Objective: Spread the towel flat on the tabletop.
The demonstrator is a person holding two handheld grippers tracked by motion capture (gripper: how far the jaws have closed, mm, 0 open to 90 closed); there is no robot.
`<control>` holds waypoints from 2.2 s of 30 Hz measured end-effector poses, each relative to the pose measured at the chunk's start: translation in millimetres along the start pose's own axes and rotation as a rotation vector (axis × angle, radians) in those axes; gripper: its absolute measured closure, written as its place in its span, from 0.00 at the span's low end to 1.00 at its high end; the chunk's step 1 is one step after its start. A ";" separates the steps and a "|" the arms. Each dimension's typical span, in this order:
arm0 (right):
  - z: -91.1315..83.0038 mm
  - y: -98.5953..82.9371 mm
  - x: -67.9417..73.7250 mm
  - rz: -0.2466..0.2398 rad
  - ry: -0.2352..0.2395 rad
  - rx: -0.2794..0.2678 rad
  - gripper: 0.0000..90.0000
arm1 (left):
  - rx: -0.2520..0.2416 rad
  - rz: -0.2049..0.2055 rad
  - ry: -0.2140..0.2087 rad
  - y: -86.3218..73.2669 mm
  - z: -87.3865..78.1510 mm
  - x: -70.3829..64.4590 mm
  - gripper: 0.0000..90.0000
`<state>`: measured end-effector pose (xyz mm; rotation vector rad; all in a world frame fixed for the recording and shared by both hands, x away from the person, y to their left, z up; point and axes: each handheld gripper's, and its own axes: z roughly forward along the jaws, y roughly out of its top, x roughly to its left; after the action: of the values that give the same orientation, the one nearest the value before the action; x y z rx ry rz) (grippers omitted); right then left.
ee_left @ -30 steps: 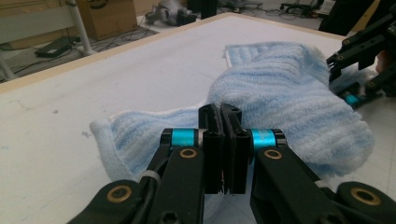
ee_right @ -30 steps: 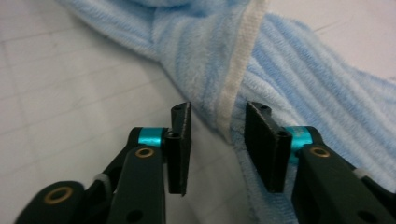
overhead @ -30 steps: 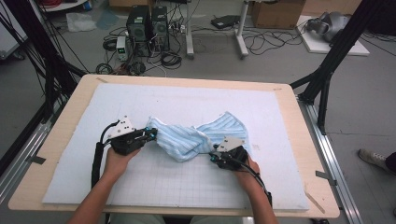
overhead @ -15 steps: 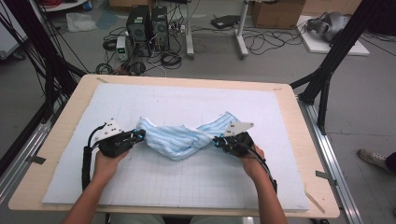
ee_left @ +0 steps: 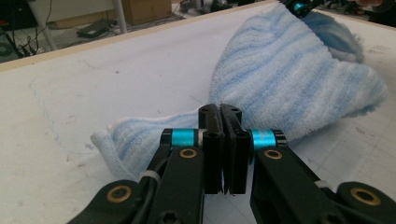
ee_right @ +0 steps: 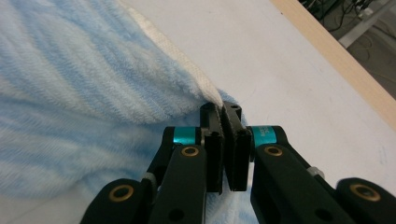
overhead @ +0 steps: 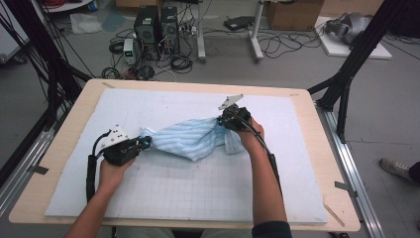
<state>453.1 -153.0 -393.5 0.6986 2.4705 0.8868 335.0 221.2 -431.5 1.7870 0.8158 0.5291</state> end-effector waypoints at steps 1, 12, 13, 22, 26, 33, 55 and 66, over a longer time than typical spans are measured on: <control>4.7 1.2 -0.3 0.010 0.008 0.005 0.97 | 0.001 -0.003 0.002 -0.3 -0.2 0.9 0.97; -19.3 -12.2 21.2 0.069 0.054 -0.121 0.54 | 0.012 -0.017 0.035 -3.6 -0.2 4.8 0.89; -19.3 -12.2 21.2 0.069 0.054 -0.121 0.54 | 0.012 -0.017 0.035 -3.6 -0.2 4.8 0.79; -57.7 -66.3 52.9 0.005 0.042 -0.077 0.48 | -0.036 -0.050 -0.017 -7.7 -12.8 6.6 0.52; -47.0 -73.5 63.5 -0.012 0.063 0.008 0.48 | -0.006 -0.038 -0.048 -9.7 -7.0 2.8 0.50; -34.0 -71.8 58.6 -0.056 0.003 0.071 0.97 | 0.067 0.005 -0.054 -12.1 -0.9 -1.1 0.97; 0.9 9.0 -36.2 0.209 -0.184 -0.062 0.99 | 0.062 -0.032 -0.022 -12.2 -17.2 3.3 0.97; -31.2 0.3 -26.4 0.241 -0.211 -0.120 0.59 | -0.001 -0.059 -0.056 2.7 -24.1 4.2 0.45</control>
<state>457.2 -182.6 -365.6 1.0065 2.1601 0.9839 322.0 239.0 -420.7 1.7639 0.8269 0.4387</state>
